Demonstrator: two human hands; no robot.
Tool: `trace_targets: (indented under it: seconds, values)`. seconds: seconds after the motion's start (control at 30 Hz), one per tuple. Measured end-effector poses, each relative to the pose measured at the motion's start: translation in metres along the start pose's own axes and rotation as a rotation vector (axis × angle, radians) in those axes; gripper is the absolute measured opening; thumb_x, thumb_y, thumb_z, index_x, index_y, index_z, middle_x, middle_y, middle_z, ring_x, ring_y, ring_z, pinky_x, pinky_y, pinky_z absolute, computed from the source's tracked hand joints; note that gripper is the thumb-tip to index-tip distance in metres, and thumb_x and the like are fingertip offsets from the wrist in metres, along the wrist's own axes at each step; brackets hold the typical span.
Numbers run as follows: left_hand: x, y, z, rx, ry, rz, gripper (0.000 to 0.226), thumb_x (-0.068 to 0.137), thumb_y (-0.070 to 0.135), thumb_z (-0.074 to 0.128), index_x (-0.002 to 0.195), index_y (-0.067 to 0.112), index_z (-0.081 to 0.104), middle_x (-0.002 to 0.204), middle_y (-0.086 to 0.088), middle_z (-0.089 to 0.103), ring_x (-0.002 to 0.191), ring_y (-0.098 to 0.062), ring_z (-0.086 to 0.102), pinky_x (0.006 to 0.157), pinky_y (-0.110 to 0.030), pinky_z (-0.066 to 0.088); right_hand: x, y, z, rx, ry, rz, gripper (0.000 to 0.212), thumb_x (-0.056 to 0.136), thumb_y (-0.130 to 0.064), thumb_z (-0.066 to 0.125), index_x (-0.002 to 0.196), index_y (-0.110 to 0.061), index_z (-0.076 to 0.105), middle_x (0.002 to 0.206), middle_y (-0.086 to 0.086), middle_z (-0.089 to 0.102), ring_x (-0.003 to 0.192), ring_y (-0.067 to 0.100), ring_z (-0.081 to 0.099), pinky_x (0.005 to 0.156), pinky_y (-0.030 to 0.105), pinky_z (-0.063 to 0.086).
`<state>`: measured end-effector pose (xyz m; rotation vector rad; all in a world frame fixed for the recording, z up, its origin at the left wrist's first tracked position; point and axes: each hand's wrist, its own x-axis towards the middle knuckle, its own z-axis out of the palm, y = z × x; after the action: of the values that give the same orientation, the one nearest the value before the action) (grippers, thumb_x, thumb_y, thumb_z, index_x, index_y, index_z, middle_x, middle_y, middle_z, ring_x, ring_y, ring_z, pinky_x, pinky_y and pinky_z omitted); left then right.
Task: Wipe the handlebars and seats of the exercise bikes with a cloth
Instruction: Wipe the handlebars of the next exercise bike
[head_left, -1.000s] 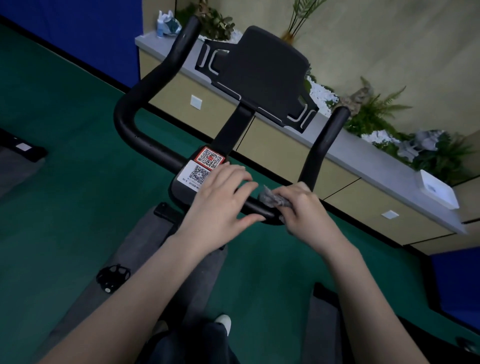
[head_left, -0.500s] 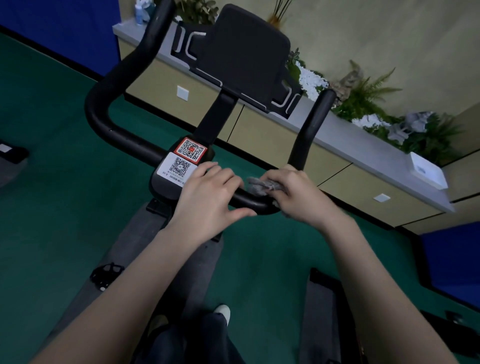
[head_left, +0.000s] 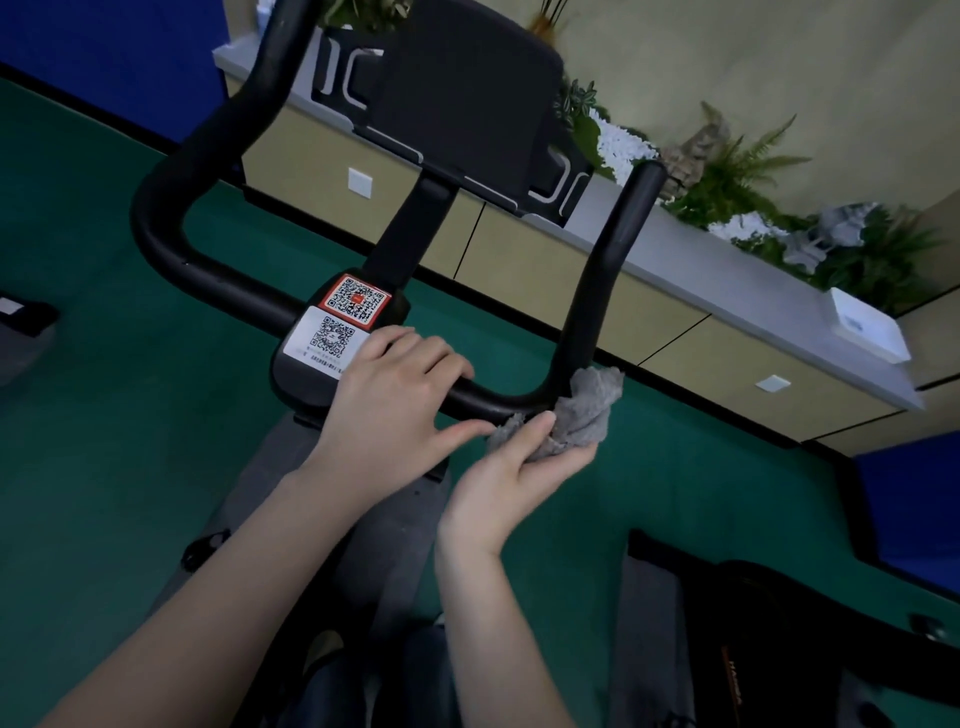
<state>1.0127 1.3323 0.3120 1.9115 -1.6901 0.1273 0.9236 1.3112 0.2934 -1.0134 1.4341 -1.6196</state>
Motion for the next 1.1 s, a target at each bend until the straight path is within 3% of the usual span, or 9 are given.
trace_targets:
  seconds: [0.17, 0.33, 0.43, 0.53, 0.63, 0.77, 0.83, 0.97, 1.1]
  values:
    - [-0.003, -0.007, -0.002, -0.009, -0.036, 0.057, 0.04, 0.079, 0.045, 0.067, 0.105, 0.015, 0.068, 0.099, 0.002, 0.065, 0.091, -0.022, 0.062, 0.102, -0.034, 0.032, 0.032, 0.005, 0.004, 0.094, 0.032, 0.184, 0.034, 0.103, -0.025, 0.038, 0.133, -0.01, 0.042, 0.132, 0.004, 0.054, 0.116, 0.011, 0.055, 0.099, 0.022, 0.045]
    - [-0.003, -0.007, -0.002, 0.017, -0.068, 0.049, 0.04, 0.08, 0.045, 0.067, 0.107, 0.015, 0.067, 0.101, 0.002, 0.065, 0.094, -0.022, 0.061, 0.103, -0.034, 0.031, 0.018, 0.013, 0.0, 0.155, -0.025, 0.21, 0.031, 0.104, -0.027, 0.038, 0.135, -0.031, 0.042, 0.132, -0.013, 0.053, 0.116, -0.003, 0.055, 0.092, 0.013, 0.043]
    - [-0.004, -0.007, -0.002, 0.027, -0.061, 0.057, 0.04, 0.08, 0.044, 0.068, 0.107, 0.015, 0.067, 0.101, 0.001, 0.065, 0.093, -0.023, 0.062, 0.101, -0.035, 0.034, 0.009, 0.015, -0.004, 0.193, -0.076, 0.279, 0.035, 0.103, -0.031, 0.038, 0.138, -0.034, 0.039, 0.135, -0.014, 0.052, 0.121, 0.0, 0.053, 0.102, 0.024, 0.041]
    - [-0.004, -0.007, -0.002, 0.032, -0.056, 0.074, 0.039, 0.08, 0.043, 0.068, 0.106, 0.014, 0.067, 0.1, 0.001, 0.065, 0.092, -0.023, 0.062, 0.1, -0.036, 0.035, 0.028, 0.009, -0.002, 0.309, -0.072, 0.347, 0.023, 0.103, -0.036, 0.035, 0.124, -0.037, 0.045, 0.119, -0.008, 0.062, 0.105, 0.008, 0.064, 0.092, 0.028, 0.046]
    - [-0.003, -0.007, -0.003, 0.035, -0.057, 0.078, 0.038, 0.081, 0.043, 0.067, 0.106, 0.015, 0.067, 0.1, 0.001, 0.065, 0.092, -0.022, 0.062, 0.1, -0.035, 0.034, 0.03, 0.003, 0.0, 0.416, -0.089, 0.388, 0.034, 0.102, -0.042, 0.035, 0.135, -0.036, 0.04, 0.122, -0.007, 0.062, 0.096, 0.011, 0.069, 0.08, 0.022, 0.053]
    - [-0.004, -0.007, -0.002, 0.039, -0.056, 0.082, 0.038, 0.081, 0.044, 0.065, 0.106, 0.016, 0.066, 0.101, 0.002, 0.064, 0.092, -0.021, 0.061, 0.099, -0.034, 0.033, 0.018, 0.012, -0.001, 0.327, -0.109, 0.452, 0.045, 0.099, -0.051, 0.035, 0.14, -0.034, 0.038, 0.114, -0.015, 0.065, 0.091, -0.002, 0.068, 0.077, 0.019, 0.051]
    - [-0.004, -0.007, -0.002, 0.039, -0.054, 0.085, 0.037, 0.081, 0.044, 0.065, 0.106, 0.016, 0.066, 0.1, 0.003, 0.064, 0.092, -0.021, 0.061, 0.099, -0.033, 0.033, 0.031, 0.01, -0.002, 0.362, -0.112, 0.456, 0.047, 0.1, -0.049, 0.032, 0.138, -0.024, 0.044, 0.116, -0.001, 0.068, 0.09, 0.012, 0.071, 0.076, 0.023, 0.056]
    - [-0.004, -0.008, -0.001, 0.031, -0.05, 0.084, 0.036, 0.083, 0.045, 0.063, 0.105, 0.017, 0.066, 0.1, 0.003, 0.064, 0.091, -0.02, 0.061, 0.099, -0.033, 0.032, 0.047, 0.003, -0.005, 0.325, -0.163, 0.392, 0.048, 0.101, -0.048, 0.028, 0.131, -0.018, 0.051, 0.119, 0.013, 0.066, 0.095, 0.021, 0.069, 0.086, 0.03, 0.056]
    - [-0.004, -0.007, -0.001, 0.037, -0.055, 0.085, 0.038, 0.083, 0.047, 0.058, 0.105, 0.018, 0.066, 0.1, 0.004, 0.064, 0.091, -0.02, 0.061, 0.099, -0.033, 0.033, 0.037, 0.001, -0.013, 0.182, -0.195, 0.304, 0.05, 0.098, -0.052, 0.031, 0.141, -0.028, 0.041, 0.137, -0.015, 0.05, 0.127, 0.002, 0.047, 0.116, 0.035, 0.03]
